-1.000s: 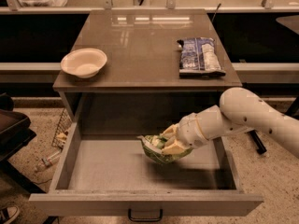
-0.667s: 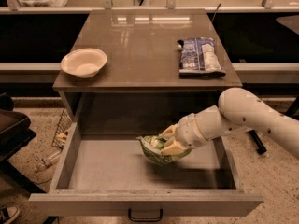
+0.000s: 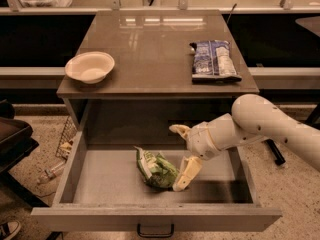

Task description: Place green jalapeno chip bag into top drawer

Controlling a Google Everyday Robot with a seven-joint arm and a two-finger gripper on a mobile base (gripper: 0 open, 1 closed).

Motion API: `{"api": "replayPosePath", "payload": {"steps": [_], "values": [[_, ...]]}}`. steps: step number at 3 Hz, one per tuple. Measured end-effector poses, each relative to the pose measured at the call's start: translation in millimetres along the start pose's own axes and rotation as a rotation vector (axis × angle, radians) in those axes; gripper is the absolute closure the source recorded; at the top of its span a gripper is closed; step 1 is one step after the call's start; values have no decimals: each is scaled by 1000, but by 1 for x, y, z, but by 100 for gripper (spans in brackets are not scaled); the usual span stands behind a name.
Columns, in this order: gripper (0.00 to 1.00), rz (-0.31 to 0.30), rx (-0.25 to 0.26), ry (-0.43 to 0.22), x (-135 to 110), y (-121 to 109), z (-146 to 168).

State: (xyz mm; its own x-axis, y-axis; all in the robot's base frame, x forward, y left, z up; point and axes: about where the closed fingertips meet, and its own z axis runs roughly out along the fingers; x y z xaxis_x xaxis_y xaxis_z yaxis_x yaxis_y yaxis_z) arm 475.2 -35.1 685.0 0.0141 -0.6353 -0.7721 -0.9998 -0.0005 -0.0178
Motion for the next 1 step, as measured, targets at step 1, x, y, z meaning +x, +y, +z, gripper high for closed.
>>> {"api": "replayPosePath", "payload": {"steps": [1], "values": [[0,0,0,0,0,0,0]]}}
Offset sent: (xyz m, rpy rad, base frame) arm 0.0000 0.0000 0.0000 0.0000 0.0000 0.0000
